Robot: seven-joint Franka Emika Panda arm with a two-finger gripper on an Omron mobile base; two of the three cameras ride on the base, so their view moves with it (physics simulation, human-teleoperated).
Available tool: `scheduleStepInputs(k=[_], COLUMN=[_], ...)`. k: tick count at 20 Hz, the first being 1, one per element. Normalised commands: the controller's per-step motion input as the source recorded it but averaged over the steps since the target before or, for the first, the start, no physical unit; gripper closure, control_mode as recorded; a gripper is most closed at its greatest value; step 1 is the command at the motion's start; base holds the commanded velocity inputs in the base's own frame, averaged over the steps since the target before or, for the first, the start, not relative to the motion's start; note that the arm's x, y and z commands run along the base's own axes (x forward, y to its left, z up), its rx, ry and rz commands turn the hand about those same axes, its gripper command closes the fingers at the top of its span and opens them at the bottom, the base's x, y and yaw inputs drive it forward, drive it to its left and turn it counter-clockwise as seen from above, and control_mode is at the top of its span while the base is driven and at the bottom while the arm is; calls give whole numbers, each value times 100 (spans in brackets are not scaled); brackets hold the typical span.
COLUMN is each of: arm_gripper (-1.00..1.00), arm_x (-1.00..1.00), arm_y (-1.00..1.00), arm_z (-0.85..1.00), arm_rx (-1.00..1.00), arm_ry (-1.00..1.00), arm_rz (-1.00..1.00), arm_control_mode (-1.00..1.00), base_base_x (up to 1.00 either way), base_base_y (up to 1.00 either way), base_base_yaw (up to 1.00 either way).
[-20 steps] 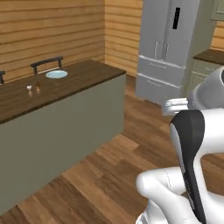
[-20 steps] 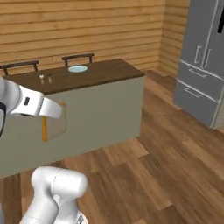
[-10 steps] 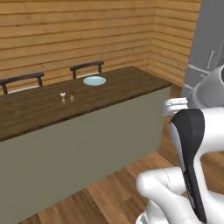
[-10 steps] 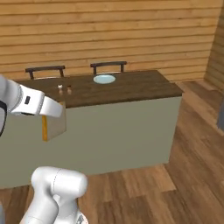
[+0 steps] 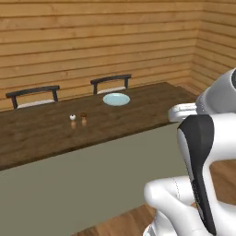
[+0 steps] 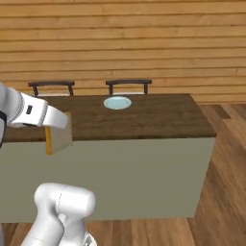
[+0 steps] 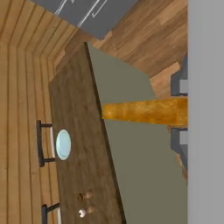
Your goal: Start the toaster. Once the lever pops up, take the bread to the plate on the dining counter.
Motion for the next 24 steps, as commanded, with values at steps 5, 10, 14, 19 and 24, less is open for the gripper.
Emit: scheduleStepInputs(k=[5,10,14,19,24], arm_gripper=[100,100,100,100,100], arm_x=[0,0,0,0,21], arm_y=[0,0,0,0,-26], arm_z=[0,0,0,0,7], arm_rx=[0,0,0,0,13], arm_ry=[0,0,0,0,2], arm_rz=[0,0,0,0,13], arm_control_mode=[100,100,100,100,-100], base_base_x=[80,44,37,30,3], base_base_y=[-42,-3,-7,-34,-12], base_base_yaw=[16,8,10,15,6])
